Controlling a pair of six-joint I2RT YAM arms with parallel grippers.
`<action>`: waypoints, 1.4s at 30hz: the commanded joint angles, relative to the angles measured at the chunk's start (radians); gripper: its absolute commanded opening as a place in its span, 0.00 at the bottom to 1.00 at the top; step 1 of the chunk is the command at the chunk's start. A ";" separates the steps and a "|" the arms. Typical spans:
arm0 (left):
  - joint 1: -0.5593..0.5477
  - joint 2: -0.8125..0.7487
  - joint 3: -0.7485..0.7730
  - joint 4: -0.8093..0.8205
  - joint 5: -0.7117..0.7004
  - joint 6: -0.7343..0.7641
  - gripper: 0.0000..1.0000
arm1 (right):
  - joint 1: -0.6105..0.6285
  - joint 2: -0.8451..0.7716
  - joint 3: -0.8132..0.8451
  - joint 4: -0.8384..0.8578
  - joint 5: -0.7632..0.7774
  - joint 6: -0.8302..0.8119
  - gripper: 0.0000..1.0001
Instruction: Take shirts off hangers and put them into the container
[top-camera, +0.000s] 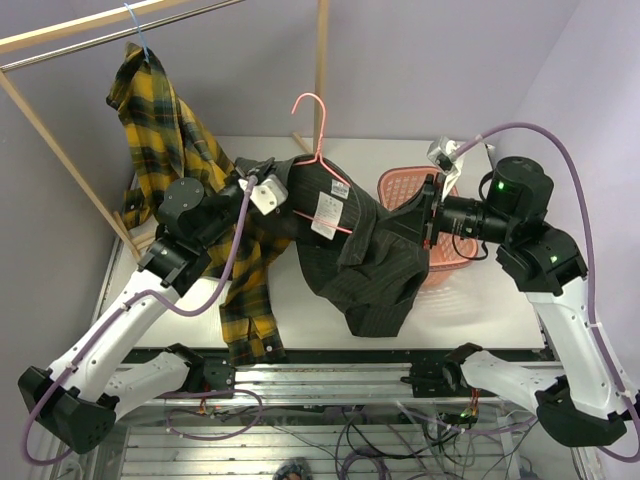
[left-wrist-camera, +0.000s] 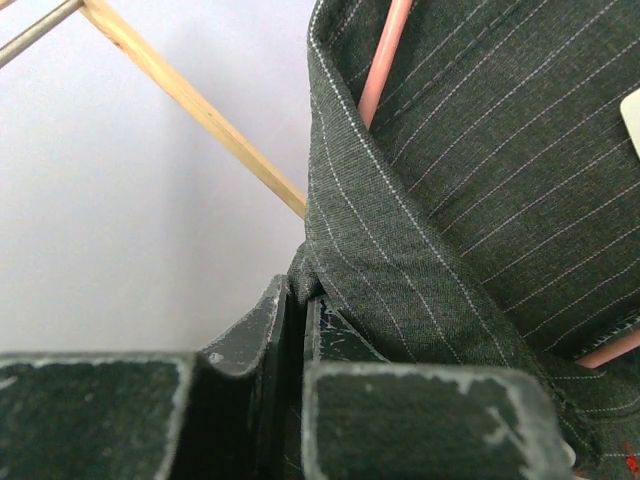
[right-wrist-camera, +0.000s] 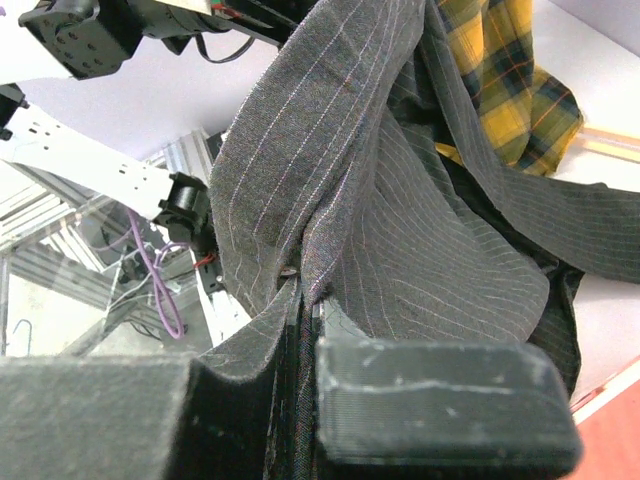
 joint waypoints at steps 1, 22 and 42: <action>0.002 -0.008 -0.006 0.142 -0.105 -0.072 0.07 | 0.004 0.003 0.017 0.074 -0.044 -0.017 0.00; -0.119 0.184 0.193 0.143 -0.631 0.172 0.07 | 0.004 0.101 0.189 0.097 0.547 -0.049 0.69; -0.207 0.225 0.411 -0.042 -0.736 0.221 0.07 | 0.007 0.106 -0.051 0.369 0.339 0.072 0.65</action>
